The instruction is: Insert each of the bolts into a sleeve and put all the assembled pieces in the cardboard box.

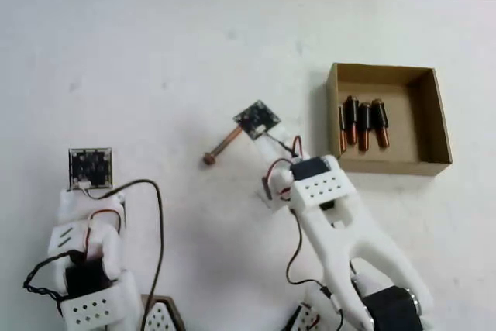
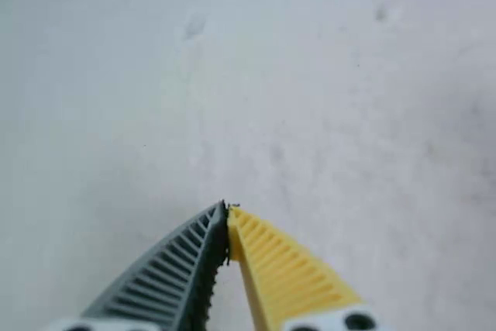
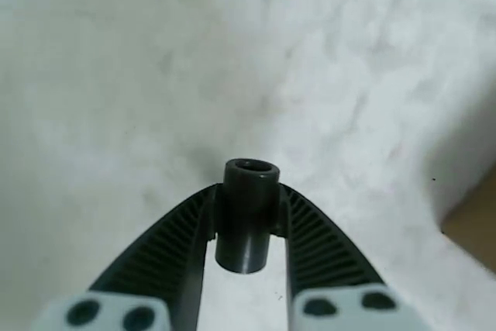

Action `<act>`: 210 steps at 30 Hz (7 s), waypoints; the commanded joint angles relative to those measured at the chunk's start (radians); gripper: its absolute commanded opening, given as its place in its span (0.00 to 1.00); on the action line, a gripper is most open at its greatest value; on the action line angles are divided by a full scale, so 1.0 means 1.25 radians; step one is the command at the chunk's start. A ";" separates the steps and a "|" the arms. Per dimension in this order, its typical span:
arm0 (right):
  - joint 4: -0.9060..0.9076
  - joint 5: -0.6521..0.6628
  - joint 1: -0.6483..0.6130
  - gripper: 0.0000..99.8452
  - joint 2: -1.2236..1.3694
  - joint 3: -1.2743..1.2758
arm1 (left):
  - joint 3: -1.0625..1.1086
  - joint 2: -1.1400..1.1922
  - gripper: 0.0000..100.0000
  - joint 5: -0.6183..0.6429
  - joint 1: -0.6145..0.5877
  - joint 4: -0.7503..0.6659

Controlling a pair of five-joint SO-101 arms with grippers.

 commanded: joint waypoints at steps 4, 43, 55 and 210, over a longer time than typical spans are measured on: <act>-0.080 0.014 -0.031 0.02 -0.033 0.038 | -0.015 -0.001 0.02 -0.010 0.014 -0.012; -0.107 0.145 -0.047 0.12 0.153 -0.036 | -0.015 -0.001 0.02 -0.010 0.014 -0.012; -0.041 0.144 -0.064 0.12 0.154 -0.055 | -0.015 -0.001 0.03 -0.010 0.014 -0.012; -0.166 -0.095 0.193 0.02 -1.124 0.597 | -1.336 1.658 0.02 -0.270 0.503 0.336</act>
